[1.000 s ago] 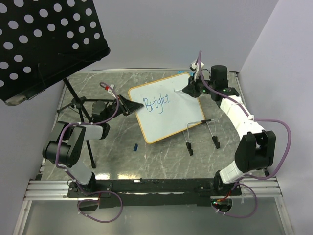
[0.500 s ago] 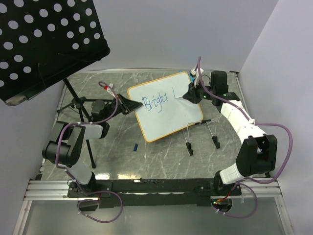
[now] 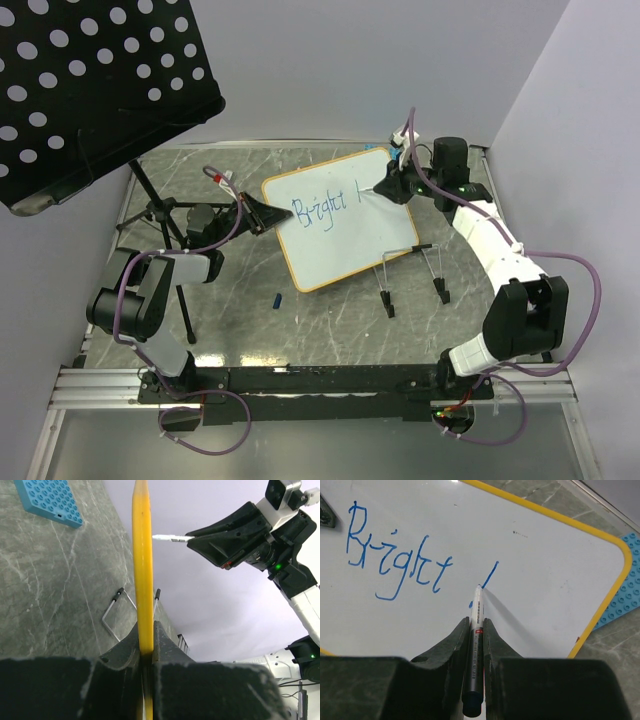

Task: Write a sentence on the whiteboard
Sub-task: Write on the whiteboard with the whiteboard.

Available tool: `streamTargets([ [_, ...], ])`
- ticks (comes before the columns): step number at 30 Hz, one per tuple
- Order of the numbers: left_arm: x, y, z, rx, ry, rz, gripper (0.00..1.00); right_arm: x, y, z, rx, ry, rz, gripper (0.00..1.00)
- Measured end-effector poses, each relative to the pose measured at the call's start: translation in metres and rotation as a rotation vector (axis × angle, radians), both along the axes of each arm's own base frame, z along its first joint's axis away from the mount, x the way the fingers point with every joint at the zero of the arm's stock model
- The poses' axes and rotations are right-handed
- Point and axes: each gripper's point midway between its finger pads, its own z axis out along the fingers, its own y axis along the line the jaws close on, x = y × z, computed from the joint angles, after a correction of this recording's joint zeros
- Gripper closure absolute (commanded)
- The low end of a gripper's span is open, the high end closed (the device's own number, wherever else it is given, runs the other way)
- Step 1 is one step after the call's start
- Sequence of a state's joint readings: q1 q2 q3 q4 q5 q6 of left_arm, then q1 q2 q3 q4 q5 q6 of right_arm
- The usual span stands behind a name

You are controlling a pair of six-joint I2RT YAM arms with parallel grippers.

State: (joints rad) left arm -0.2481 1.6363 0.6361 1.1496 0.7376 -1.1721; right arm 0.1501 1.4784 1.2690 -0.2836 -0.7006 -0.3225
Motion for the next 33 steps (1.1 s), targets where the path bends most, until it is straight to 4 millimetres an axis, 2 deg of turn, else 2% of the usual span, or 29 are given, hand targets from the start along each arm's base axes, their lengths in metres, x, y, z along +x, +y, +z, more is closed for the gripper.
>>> streamTargets([
  [4, -0.001, 0.0, 0.0, 0.0, 0.0, -0.004, 0.99, 0.004, 0.001, 0.005, 0.005, -0.006, -0.001, 1.0],
  [10, -0.001, 0.0, 0.001, -0.001, -0.007, -0.005, 0.99, 0.008, 0.004, 0.002, 0.006, 0.006, 0.002, 1.0],
  [33, 0.0, 0.001, 0.001, -0.001, -0.005, -0.002, 0.99, -0.002, 0.016, -0.004, -0.007, 0.014, 0.048, 1.0],
])
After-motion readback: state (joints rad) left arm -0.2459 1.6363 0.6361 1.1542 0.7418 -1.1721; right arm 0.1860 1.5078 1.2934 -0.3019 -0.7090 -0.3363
